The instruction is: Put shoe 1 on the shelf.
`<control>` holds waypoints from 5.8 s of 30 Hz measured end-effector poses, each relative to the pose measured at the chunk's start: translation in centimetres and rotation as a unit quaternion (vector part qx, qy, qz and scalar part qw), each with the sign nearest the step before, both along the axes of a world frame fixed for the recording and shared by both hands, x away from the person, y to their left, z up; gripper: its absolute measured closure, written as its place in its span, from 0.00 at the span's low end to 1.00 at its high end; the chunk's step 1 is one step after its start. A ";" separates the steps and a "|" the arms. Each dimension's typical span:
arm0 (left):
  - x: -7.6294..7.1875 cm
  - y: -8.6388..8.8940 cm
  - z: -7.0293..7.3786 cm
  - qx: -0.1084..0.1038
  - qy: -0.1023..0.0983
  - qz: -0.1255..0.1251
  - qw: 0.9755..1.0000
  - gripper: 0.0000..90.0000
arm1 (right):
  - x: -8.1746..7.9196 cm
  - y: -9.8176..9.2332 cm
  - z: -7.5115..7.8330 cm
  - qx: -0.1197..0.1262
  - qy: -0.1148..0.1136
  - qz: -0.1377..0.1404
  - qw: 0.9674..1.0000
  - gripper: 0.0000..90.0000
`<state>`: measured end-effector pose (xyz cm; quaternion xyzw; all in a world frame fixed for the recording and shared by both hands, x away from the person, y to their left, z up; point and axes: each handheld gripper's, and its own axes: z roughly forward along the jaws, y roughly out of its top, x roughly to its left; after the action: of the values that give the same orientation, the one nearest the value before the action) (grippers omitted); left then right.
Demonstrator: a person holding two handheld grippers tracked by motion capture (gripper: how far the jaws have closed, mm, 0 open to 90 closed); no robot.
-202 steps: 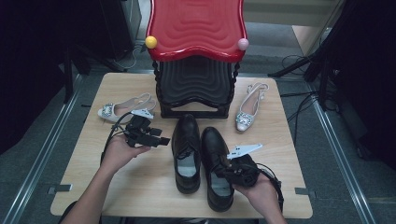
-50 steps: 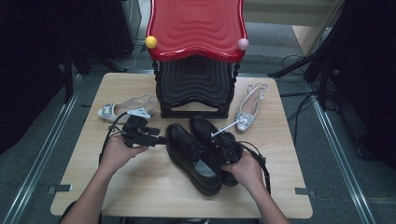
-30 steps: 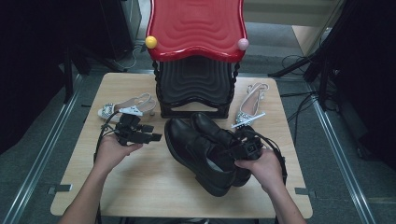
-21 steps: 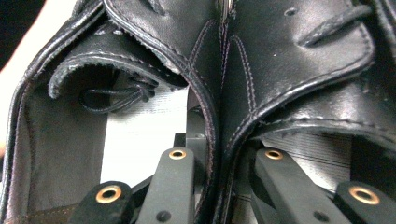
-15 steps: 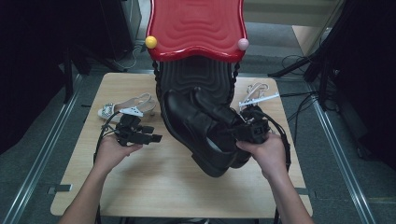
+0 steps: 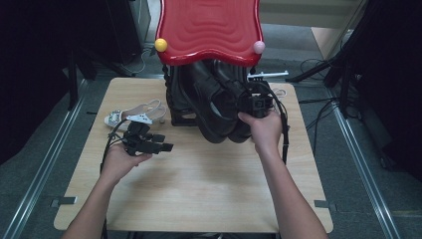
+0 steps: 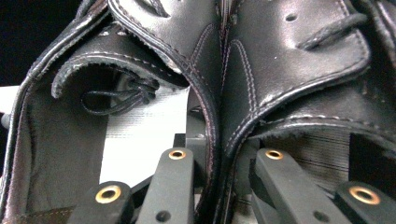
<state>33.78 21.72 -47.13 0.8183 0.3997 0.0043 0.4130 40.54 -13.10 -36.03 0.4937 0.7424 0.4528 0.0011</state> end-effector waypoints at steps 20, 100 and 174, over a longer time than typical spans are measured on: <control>0.0 -0.7 -0.2 0.007 0.004 -0.013 1.000 0.46 | 2.6 5.0 -1.9 -0.024 -0.074 -0.136 0.988 0.91; 8.2 -6.2 20.0 -0.009 -0.108 -0.055 0.993 0.99 | -4.8 0.3 -4.5 -0.025 -0.098 0.109 0.989 0.95; 15.4 -11.4 23.2 0.004 -0.121 -0.042 0.992 1.00 | 0.6 -1.3 -5.8 -0.008 -0.109 0.041 0.993 1.00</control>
<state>49.23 10.35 -23.88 0.8294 0.3120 0.0878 0.4551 41.14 -14.40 -41.88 0.4100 0.7612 0.4979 0.0676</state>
